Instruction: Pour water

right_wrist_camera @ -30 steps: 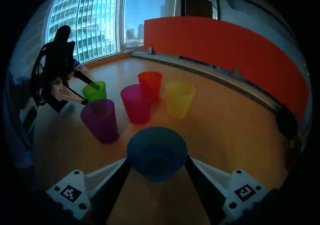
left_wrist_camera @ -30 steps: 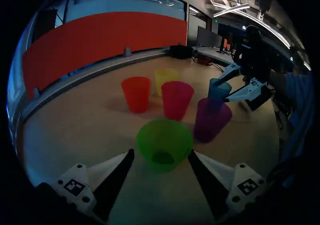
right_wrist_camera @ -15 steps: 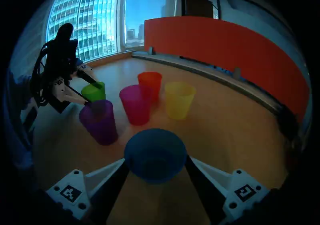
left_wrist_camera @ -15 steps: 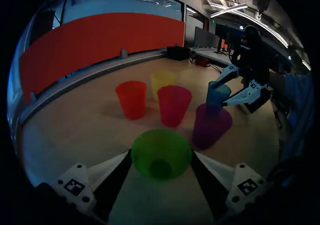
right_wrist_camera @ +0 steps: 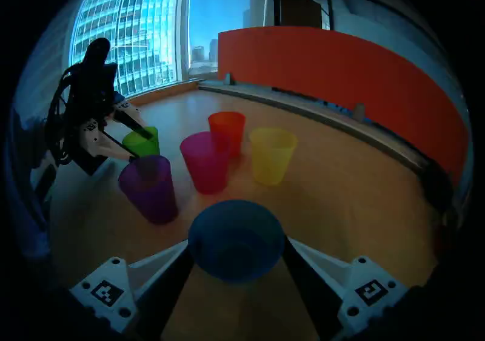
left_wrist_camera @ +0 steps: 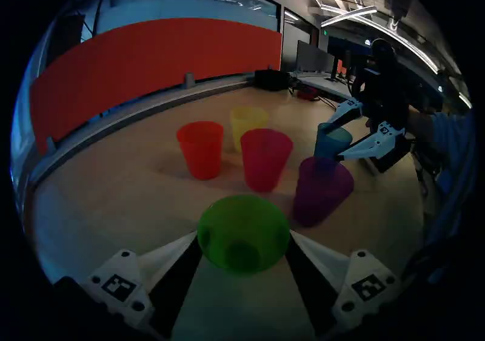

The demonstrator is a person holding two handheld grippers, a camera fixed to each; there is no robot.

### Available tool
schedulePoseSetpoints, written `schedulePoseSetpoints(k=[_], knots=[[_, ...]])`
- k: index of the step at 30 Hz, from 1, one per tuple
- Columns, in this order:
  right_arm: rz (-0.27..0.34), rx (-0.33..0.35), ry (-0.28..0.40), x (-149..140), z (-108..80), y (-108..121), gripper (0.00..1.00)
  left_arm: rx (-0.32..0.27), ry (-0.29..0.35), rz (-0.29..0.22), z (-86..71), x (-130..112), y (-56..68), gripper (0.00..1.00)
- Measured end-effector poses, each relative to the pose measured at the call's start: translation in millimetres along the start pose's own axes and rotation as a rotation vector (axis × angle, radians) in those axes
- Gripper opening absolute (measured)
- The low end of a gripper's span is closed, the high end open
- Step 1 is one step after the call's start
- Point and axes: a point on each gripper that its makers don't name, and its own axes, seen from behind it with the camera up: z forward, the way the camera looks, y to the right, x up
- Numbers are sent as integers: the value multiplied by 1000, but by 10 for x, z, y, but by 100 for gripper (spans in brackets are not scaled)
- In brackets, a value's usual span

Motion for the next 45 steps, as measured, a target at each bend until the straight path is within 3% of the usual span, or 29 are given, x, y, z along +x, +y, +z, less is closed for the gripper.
schedulePoseSetpoints(k=[5,17,29,38,45], knots=[[-1,2,2,6,29,-20,90,3,2,1,-6,2,-11,87],[-14,-21,39,104,-49,-40,90,6,58,-4,-154,188,18,87],[5,-43,171,691,-368,-58,90,57,166,17,-504,617,-45,87],[-13,-67,268,1121,-594,-69,90,80,272,-20,-795,986,-97,88],[-23,-89,350,1414,-768,-68,90,111,330,10,-979,1213,-138,88]])
